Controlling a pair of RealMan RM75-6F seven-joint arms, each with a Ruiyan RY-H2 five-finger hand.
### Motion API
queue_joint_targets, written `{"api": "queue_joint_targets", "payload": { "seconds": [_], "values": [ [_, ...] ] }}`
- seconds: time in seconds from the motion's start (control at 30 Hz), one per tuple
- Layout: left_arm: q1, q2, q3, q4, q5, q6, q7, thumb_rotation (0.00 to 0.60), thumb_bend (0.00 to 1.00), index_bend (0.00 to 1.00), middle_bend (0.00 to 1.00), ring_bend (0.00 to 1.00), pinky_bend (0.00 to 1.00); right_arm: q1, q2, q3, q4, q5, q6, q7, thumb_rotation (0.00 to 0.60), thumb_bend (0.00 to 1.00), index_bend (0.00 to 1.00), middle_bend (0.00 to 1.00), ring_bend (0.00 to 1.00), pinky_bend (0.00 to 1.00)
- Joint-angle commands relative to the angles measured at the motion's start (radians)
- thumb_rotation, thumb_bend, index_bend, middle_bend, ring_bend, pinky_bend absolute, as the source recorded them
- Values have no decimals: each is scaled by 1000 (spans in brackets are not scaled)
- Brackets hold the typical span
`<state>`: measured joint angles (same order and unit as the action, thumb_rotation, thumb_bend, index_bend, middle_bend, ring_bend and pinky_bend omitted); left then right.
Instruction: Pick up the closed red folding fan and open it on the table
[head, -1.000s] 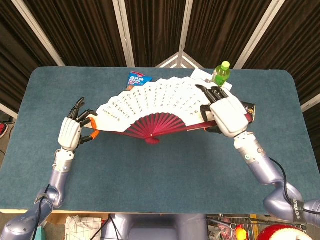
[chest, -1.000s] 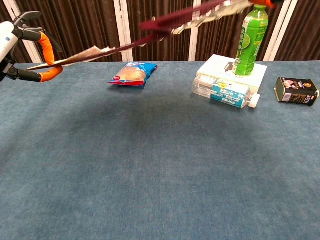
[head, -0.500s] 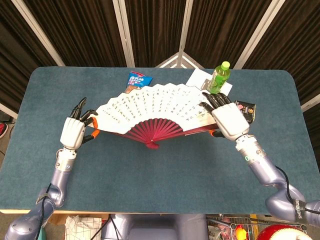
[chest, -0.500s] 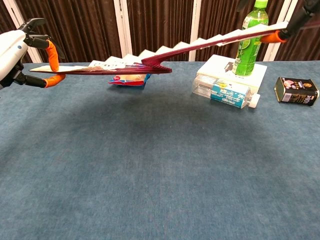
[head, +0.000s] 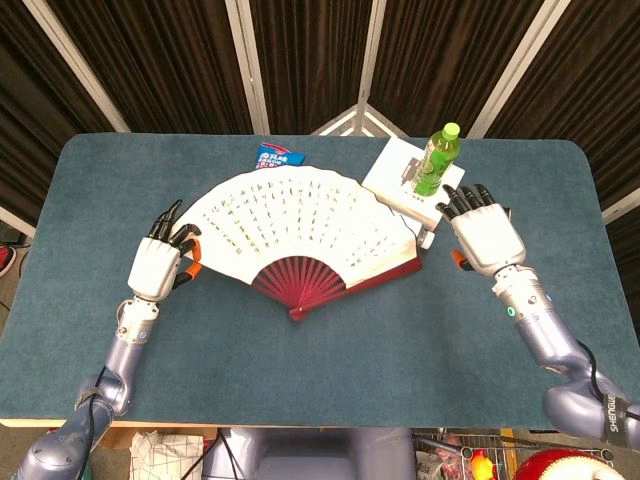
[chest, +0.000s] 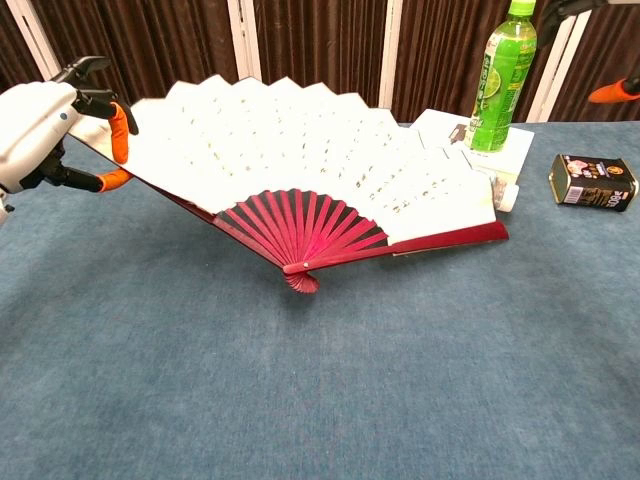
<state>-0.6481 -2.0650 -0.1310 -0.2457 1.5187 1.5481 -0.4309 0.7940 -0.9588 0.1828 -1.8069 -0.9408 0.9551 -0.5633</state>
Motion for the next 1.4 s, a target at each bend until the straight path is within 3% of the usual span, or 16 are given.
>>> {"api": "queue_joint_targets", "payload": {
  "seconds": [0.03, 0.17, 0.33, 0.47, 0.63, 0.73, 0.87, 0.97, 1.03, 1.13, 1.4],
  "values": [
    [3, 1, 3, 3, 0, -6, 2, 600, 406, 651, 372, 3, 166, 2, 16, -8, 4, 24, 9, -29, 600, 327, 209, 73, 105, 105],
    [13, 10, 20, 18, 6, -33, 25, 600, 378, 620, 303, 0, 137, -4, 23, -4, 7, 43, 23, -21, 600, 327, 209, 73, 105, 106],
    [19, 32, 12, 26, -24, -166, 124, 600, 173, 489, 195, 0, 119, -17, 27, 0, 13, 46, 21, 22, 600, 327, 209, 73, 105, 105],
    [-3, 60, -4, -9, -48, -248, 196, 600, 99, 421, 156, 0, 95, -20, 29, -2, 25, 38, 9, 42, 600, 326, 209, 73, 105, 106],
    [-19, 126, 5, -125, -41, -276, 250, 600, 4, 231, 19, 0, 2, -23, 23, -5, 39, 31, 3, 59, 600, 327, 209, 73, 105, 105],
    [-15, 187, 18, -218, -32, -285, 305, 600, 0, 172, 0, 0, 0, -23, 19, -9, 47, 29, 0, 58, 600, 327, 209, 73, 105, 105],
    [23, 312, 19, -455, -51, -294, 375, 600, 1, 156, 0, 0, 0, -35, 18, -7, 37, 15, 6, 90, 600, 327, 209, 73, 105, 105],
    [118, 482, 19, -791, -115, -274, 488, 600, 16, 154, 0, 0, 0, -76, 16, 2, 11, -35, 52, 172, 600, 327, 209, 73, 105, 106],
    [184, 557, 17, -959, -170, -230, 589, 600, 19, 154, 0, 0, 0, -117, 4, 6, -9, -77, 112, 233, 600, 327, 209, 73, 105, 106],
    [304, 644, 25, -1197, -233, -85, 736, 600, 20, 155, 0, 0, 0, -212, -35, -37, -16, -215, 242, 314, 600, 327, 209, 73, 105, 106],
    [490, 750, 77, -1394, -274, 116, 802, 600, 19, 155, 0, 0, 0, -470, -188, -202, 95, -431, 521, 480, 600, 327, 200, 73, 93, 86]
  ]
}}
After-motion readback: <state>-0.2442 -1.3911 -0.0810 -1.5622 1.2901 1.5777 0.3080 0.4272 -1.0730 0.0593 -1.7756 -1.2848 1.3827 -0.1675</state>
